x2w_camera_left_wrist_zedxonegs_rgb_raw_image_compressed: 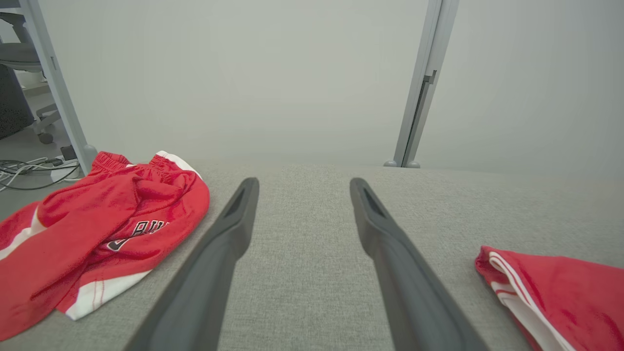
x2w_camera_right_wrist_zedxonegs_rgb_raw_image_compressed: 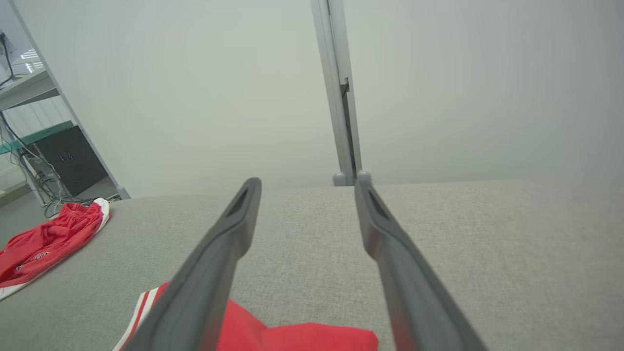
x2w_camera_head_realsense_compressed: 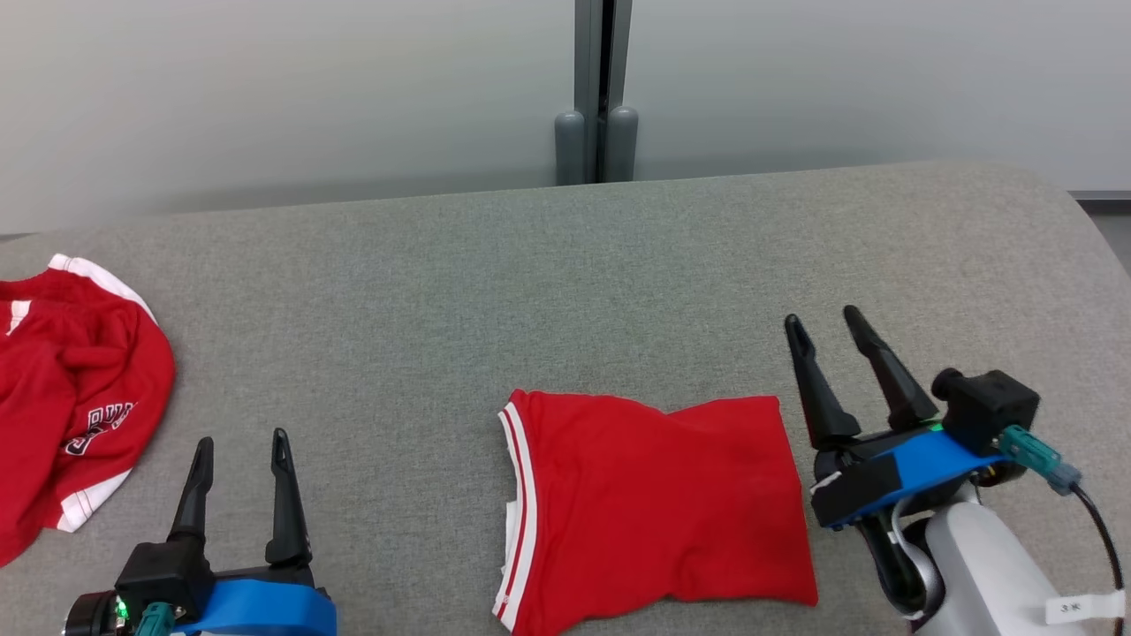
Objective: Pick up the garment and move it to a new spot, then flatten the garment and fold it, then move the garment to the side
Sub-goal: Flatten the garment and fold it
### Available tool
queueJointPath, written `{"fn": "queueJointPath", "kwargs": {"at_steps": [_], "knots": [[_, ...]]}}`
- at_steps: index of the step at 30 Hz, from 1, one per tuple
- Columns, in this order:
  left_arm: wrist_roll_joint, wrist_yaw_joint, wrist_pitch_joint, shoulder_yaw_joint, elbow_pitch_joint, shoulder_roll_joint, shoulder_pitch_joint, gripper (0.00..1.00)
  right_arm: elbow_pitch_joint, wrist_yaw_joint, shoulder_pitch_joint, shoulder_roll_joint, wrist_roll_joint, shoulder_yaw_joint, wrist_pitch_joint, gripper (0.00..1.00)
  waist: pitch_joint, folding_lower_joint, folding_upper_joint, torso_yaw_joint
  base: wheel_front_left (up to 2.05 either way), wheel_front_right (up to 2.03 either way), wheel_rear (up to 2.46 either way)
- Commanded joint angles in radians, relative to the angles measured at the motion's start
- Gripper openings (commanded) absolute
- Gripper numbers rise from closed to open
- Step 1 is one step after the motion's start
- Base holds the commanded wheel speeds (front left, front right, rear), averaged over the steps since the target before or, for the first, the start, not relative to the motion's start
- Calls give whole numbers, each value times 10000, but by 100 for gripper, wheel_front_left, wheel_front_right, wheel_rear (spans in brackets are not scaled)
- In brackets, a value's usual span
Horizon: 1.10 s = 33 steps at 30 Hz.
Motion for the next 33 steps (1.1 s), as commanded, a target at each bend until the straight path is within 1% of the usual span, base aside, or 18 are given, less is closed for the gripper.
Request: {"fn": "queueJointPath", "kwargs": {"at_steps": [1,4,8,12,16,20,33], "knots": [[134,19,-24,-78,-37,-1,58,100,-223,1,217,-85,-164,-203,-38,100,-78,0,0,-65,0,0,0],[177,70,-24,-157,-6,-1,128,100,-843,1,833,-118,-653,-785,-35,100,-201,0,0,-130,0,0,0],[288,82,-24,-273,48,-1,186,100,-1494,1,1734,164,-1194,-1420,-37,100,-416,0,0,-145,0,0,0],[349,121,-24,-361,58,0,332,100,-1840,1,2532,410,-1621,-1773,-38,100,-692,0,0,-118,0,0,0],[443,123,-24,-341,11,0,509,100,-1977,1,3055,556,-1963,-1991,-39,100,-890,0,0,-64,0,0,0],[498,106,-24,-309,-71,11,681,100,-1859,1,3347,627,-2238,-2052,-39,100,-1012,0,0,7,0,0,0],[523,114,-24,-309,4,105,869,100,-1539,1,3587,777,-2558,-2113,-40,100,-1271,0,0,312,0,0,0]]}}
